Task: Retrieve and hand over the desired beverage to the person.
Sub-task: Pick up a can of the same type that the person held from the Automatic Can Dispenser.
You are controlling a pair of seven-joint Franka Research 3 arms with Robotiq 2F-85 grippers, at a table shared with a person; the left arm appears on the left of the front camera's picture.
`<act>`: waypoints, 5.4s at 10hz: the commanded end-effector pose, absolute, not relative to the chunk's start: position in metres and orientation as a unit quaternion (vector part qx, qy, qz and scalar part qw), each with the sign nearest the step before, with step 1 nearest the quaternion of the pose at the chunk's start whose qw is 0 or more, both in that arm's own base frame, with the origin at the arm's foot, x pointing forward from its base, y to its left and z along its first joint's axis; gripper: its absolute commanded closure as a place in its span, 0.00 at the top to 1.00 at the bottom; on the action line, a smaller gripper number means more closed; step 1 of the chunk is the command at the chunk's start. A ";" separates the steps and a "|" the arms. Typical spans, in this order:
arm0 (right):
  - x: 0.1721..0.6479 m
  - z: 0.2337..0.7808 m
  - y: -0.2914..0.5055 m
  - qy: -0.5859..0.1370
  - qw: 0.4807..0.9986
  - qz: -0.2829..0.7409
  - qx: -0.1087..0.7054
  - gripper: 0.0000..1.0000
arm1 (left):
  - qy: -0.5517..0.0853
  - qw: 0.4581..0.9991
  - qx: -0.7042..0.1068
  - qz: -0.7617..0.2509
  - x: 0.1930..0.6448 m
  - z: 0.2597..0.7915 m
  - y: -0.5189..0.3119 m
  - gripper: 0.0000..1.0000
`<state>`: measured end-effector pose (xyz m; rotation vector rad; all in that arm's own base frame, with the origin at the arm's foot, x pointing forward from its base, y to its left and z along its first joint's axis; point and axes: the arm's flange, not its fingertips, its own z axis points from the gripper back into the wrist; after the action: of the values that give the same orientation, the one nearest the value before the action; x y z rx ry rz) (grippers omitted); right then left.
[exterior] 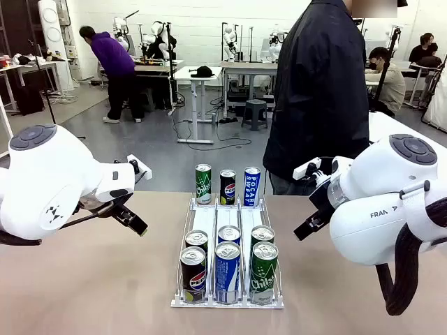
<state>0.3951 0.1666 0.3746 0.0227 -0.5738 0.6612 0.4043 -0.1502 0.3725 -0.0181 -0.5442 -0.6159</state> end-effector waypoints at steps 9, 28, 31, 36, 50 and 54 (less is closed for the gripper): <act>0.395 0.375 0.167 -0.278 0.906 0.320 0.011 1.00 | -0.265 0.917 -0.009 -0.299 0.404 0.373 -0.150 1.00; 0.294 0.618 0.012 -0.277 0.881 0.352 0.156 1.00 | -0.307 0.835 -0.187 -0.417 0.323 0.642 -0.056 1.00; 0.274 0.617 -0.105 -0.317 0.865 0.285 0.263 1.00 | -0.304 0.825 -0.266 -0.395 0.306 0.648 0.034 1.00; 0.264 0.631 -0.150 -0.350 0.852 0.263 0.288 1.00 | -0.313 0.863 -0.263 -0.297 0.299 0.643 0.070 1.00; 0.256 0.633 -0.158 -0.350 0.855 0.250 0.289 1.00 | -0.310 0.858 -0.257 -0.319 0.295 0.640 0.079 1.00; 0.256 0.633 -0.158 -0.350 0.855 0.250 0.289 1.00 | -0.310 0.858 -0.257 -0.319 0.295 0.640 0.079 1.00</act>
<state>0.2550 -0.1576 0.6320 0.5918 -0.7297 0.5076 0.2955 0.0773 0.6397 -0.5320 -0.6389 -0.6486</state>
